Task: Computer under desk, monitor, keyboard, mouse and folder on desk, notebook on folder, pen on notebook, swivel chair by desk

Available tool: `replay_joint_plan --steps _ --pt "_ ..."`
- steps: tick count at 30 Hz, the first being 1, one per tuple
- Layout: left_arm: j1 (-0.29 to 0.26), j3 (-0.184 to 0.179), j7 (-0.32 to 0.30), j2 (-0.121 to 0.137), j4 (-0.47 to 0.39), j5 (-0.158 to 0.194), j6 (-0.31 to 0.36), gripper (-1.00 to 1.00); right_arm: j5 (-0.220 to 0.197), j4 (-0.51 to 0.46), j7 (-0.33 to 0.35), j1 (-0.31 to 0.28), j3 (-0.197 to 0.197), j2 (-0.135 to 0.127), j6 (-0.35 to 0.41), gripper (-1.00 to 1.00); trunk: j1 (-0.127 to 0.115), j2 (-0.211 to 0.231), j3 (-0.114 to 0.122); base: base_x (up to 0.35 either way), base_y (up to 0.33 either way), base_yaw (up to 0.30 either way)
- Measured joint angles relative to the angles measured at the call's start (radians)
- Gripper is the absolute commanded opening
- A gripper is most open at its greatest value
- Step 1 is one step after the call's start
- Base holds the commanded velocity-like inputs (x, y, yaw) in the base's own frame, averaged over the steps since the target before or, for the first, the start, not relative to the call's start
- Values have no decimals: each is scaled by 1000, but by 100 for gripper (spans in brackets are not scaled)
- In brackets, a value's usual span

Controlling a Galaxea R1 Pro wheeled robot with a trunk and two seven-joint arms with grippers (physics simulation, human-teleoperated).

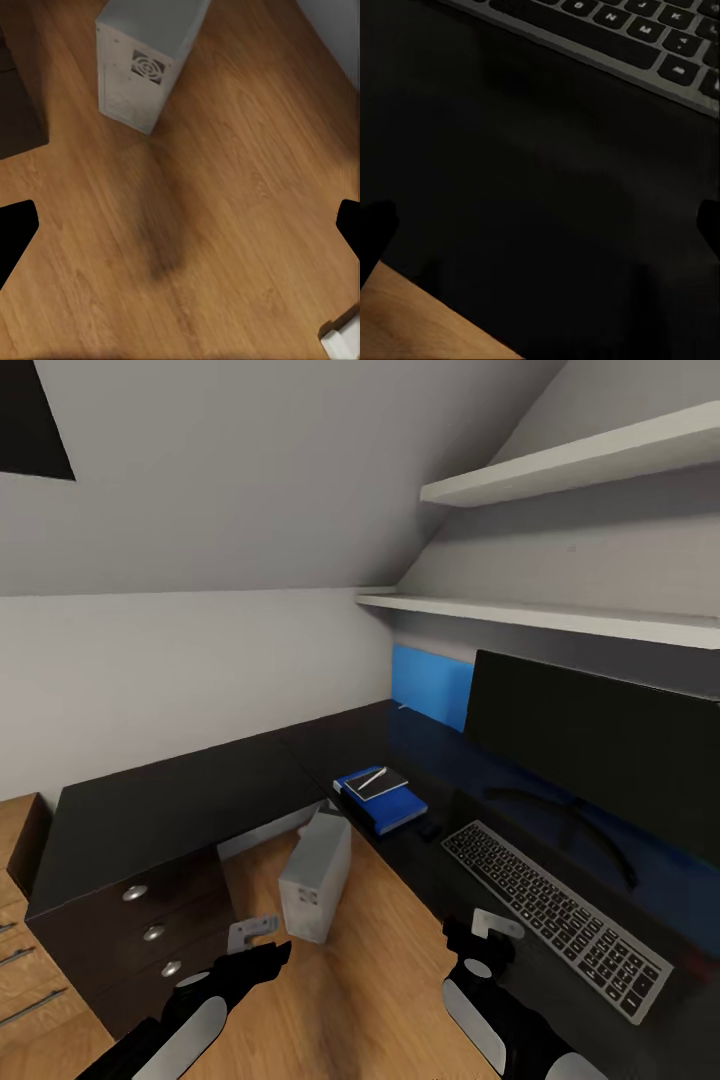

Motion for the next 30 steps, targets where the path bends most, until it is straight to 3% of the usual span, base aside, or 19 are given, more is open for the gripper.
replay_joint_plan --steps 15,25,30 --pt "0 0 0 0 0 0 0 100 -2 2 4 0 -1 -2 -4 100 58 -105 -37 0 0 -233" --pt "0 0 0 0 0 0 0 100 -2 3 8 2 2 1 -4 100 58 -105 -34 0 0 -102" --pt "0 0 0 0 0 0 0 100 -3 4 52 3 1 1 -4 100 58 -105 -34 0 0 -4"
